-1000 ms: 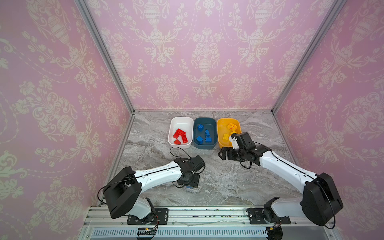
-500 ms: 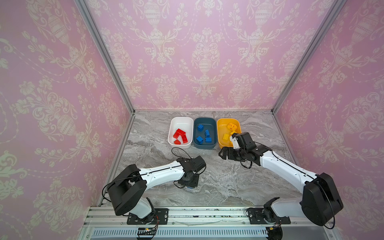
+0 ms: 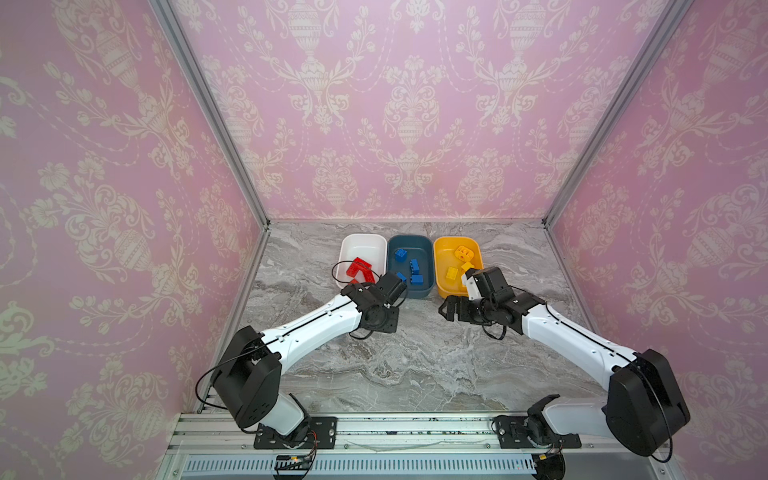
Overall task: Sort the legos into containers by color
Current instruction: 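Lift the blue brick with the left gripper and carry it over the teal tub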
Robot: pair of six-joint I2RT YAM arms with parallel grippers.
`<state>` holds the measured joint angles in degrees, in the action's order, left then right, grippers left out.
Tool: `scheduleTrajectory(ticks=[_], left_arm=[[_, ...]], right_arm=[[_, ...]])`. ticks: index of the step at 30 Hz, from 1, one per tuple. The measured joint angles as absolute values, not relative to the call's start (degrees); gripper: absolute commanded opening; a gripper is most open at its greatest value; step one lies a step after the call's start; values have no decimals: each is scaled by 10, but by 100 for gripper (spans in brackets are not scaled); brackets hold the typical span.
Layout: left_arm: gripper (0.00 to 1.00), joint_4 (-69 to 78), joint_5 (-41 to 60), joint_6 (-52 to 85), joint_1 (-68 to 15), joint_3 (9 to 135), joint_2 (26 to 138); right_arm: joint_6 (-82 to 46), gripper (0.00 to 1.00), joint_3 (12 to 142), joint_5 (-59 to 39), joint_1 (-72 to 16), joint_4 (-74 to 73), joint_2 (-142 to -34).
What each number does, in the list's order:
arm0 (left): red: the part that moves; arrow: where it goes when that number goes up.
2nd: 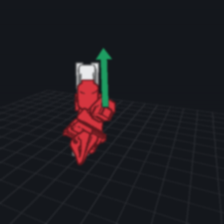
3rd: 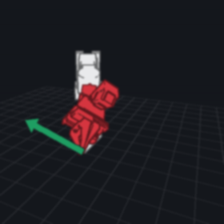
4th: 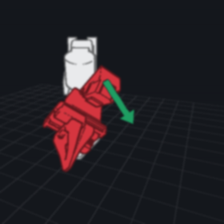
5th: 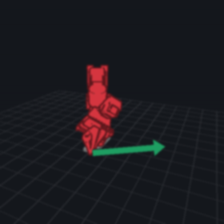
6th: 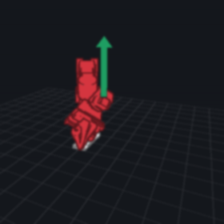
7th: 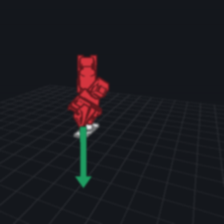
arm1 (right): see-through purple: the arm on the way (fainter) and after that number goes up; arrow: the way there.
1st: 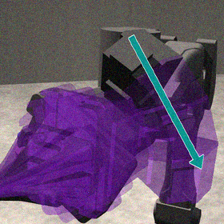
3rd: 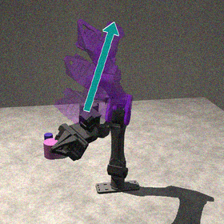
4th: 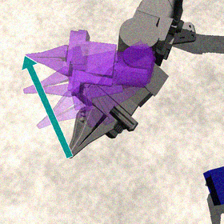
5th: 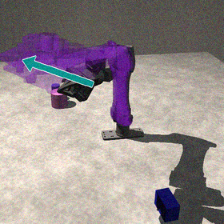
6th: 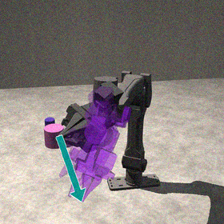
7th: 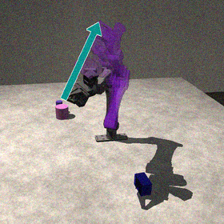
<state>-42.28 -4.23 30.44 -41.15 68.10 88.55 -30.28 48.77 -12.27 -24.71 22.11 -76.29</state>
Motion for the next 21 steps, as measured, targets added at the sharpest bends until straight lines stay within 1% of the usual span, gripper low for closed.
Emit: scheduleTrajectory(ticks=[5, 9, 16, 18, 19, 20, 21], left_arm=[[29, -373, -53, 226, -374, 794, 961], [28, -334, -51, 177, -353, 878, 1047], [28, -298, -48, 133, -328, 999, 1191], [34, -298, -48, 125, -324, 1022, 1220], [43, -298, -49, 121, -324, 1030, 1230], [55, -298, -49, 116, -323, 1035, 1238], [65, -298, -49, 112, -323, 1036, 1243]], right_arm=[[-303, 100, 488, -123, -247, 217, -762], [-305, 100, 488, -123, -247, 216, -762], [-312, 100, 488, -125, -247, 217, -762], [-314, 100, 488, -125, -247, 219, -759], [-314, 100, 488, -125, -247, 220, -757], [-314, 100, 488, -125, -247, 220, -755], [-314, 100, 488, -125, -247, 220, -753]])
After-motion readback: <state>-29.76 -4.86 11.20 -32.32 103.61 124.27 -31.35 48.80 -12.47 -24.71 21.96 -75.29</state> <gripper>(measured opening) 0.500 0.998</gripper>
